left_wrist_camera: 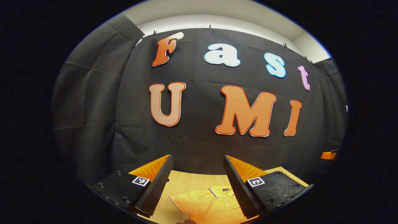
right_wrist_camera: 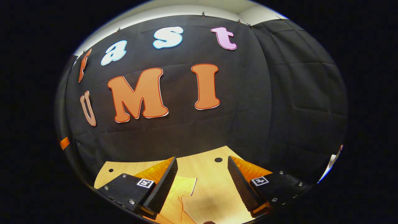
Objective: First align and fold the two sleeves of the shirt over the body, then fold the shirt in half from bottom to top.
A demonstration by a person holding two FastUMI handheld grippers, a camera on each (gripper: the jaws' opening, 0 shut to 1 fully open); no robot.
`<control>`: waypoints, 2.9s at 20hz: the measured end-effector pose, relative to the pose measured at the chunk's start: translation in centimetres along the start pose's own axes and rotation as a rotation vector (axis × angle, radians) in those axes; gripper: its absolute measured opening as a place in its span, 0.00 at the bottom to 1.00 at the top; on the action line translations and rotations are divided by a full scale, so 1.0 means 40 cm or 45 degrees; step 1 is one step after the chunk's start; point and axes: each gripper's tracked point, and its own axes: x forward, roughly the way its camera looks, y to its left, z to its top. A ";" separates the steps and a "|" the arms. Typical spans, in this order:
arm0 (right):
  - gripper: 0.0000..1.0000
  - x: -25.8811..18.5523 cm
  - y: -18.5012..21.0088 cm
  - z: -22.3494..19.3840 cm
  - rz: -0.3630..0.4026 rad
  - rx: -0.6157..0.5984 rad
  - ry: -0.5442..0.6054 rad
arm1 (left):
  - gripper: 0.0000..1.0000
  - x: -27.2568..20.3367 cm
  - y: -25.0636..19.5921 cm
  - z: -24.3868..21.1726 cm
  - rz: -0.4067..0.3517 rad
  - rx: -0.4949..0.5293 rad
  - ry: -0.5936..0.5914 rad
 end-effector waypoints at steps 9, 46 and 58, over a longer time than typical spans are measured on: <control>0.98 -0.020 0.088 0.010 0.080 -0.149 -0.074 | 0.98 0.002 0.035 -0.026 0.007 0.014 0.006; 0.98 0.268 0.214 -0.195 0.221 0.088 0.429 | 0.98 0.070 0.065 -0.130 0.006 0.010 0.116; 0.99 0.498 0.185 -0.813 -0.026 0.023 1.374 | 0.98 0.123 0.204 -0.279 0.127 0.007 0.283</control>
